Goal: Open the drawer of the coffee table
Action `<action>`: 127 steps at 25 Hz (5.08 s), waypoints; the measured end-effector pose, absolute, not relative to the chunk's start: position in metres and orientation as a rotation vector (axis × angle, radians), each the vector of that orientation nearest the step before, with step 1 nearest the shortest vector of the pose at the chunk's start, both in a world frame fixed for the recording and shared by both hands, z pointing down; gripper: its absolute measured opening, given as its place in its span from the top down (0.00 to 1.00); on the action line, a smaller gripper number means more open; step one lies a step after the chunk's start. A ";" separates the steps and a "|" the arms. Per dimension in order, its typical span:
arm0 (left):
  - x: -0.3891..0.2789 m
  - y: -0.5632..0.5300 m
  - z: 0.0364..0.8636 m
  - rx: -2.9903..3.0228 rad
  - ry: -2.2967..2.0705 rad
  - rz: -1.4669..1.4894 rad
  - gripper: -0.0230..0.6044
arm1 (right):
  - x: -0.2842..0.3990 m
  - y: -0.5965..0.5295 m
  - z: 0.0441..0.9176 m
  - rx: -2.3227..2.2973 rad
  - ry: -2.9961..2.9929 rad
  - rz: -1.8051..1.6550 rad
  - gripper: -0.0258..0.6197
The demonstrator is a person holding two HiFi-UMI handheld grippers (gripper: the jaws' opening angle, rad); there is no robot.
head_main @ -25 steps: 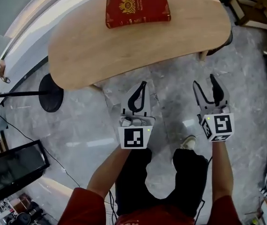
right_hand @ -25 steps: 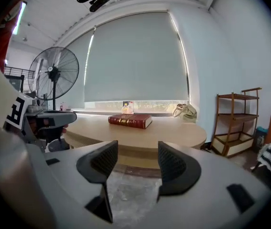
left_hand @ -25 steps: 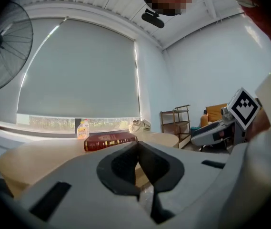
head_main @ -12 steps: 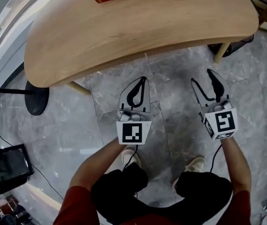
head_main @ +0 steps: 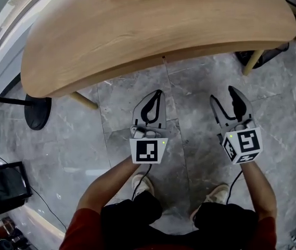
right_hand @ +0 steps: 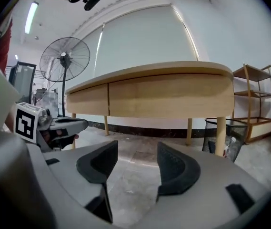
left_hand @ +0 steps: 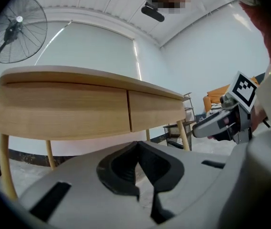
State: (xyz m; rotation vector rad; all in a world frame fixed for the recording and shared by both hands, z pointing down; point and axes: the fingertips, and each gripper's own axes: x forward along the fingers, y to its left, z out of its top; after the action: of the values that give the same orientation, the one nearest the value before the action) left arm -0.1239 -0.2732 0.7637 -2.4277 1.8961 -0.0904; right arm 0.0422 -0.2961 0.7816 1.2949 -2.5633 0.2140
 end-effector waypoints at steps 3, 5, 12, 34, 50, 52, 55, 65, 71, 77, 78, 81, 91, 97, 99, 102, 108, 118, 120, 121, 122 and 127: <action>-0.121 -0.276 0.762 -2.423 1.868 -0.100 0.95 | 0.037 -0.294 0.783 1.274 -2.573 0.206 0.59; -0.118 -0.277 0.761 -2.425 1.862 -0.097 0.95 | 0.038 -0.297 0.784 1.282 -2.570 0.205 0.59; -0.113 -0.280 0.765 -2.432 1.853 -0.099 0.95 | 0.037 -0.301 0.787 1.276 -2.580 0.229 0.59; -0.097 -0.283 0.755 -2.472 1.825 -0.063 0.95 | 0.039 -0.367 0.737 1.331 -3.051 1.227 0.56; -0.094 -0.281 0.759 -2.503 1.820 -0.052 0.95 | 0.042 -0.416 0.735 1.078 -3.330 1.913 0.54; -0.096 -0.281 0.759 -2.500 1.824 -0.055 0.95 | 0.043 -0.417 0.737 1.112 -3.319 1.966 0.54; -0.098 -0.282 0.760 -2.502 1.838 -0.052 0.95 | 0.043 -0.417 0.738 1.130 -3.314 1.986 0.55; -0.102 -0.283 0.759 -2.484 1.843 -0.062 0.95 | 0.044 -0.412 0.742 1.086 -3.310 2.002 0.58; -0.103 -0.275 0.758 -2.483 1.851 -0.064 0.95 | 0.049 -0.395 0.742 1.048 -3.310 2.006 0.59; -0.102 -0.259 0.757 -2.490 1.867 -0.070 0.95 | 0.057 -0.369 0.740 1.014 -3.299 2.011 0.59; -0.102 -0.255 0.758 -2.494 1.859 -0.076 0.95 | 0.059 -0.364 0.740 1.008 -3.297 2.012 0.59; -0.102 -0.241 0.764 -2.505 1.852 -0.104 0.95 | 0.063 -0.349 0.740 0.984 -3.292 2.013 0.59; -0.102 -0.217 0.765 -2.492 1.909 -0.104 0.95 | 0.080 -0.295 0.737 0.936 -3.290 1.993 0.59; -0.098 -0.205 0.770 -2.505 1.897 -0.134 0.95 | 0.090 -0.263 0.739 0.916 -3.297 1.958 0.60; -0.098 -0.200 0.772 -2.512 1.902 -0.144 0.95 | 0.093 -0.254 0.738 0.906 -3.297 1.961 0.60; -0.096 -0.198 0.771 -2.512 1.888 -0.144 0.95 | 0.098 -0.243 0.738 0.897 -3.301 1.968 0.60; -0.093 -0.192 0.776 -2.520 1.875 -0.153 0.95 | 0.106 -0.224 0.742 0.898 -3.312 1.972 0.60; -0.093 -0.190 0.776 -2.521 1.868 -0.150 0.95 | 0.106 -0.219 0.757 0.848 -3.354 1.963 0.61; -0.092 -0.192 0.772 -2.510 1.872 -0.127 0.95 | 0.107 -0.221 0.762 0.828 -3.376 1.944 0.61; -0.093 -0.192 0.771 -2.506 1.878 -0.123 0.95 | 0.107 -0.221 0.764 0.813 -3.386 1.937 0.61; -0.095 -0.192 0.772 -2.504 1.883 -0.125 0.95 | 0.106 -0.221 0.765 0.796 -3.394 1.933 0.61; -0.095 -0.191 0.777 -2.511 1.890 -0.139 0.95 | 0.107 -0.220 0.767 0.749 -3.427 1.914 0.61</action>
State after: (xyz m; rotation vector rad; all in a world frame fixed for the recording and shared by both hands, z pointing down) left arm -0.0952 -0.1910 0.7769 -2.5114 1.8903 -0.1385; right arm 0.1066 -0.2201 0.7665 0.7492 -3.4269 1.9137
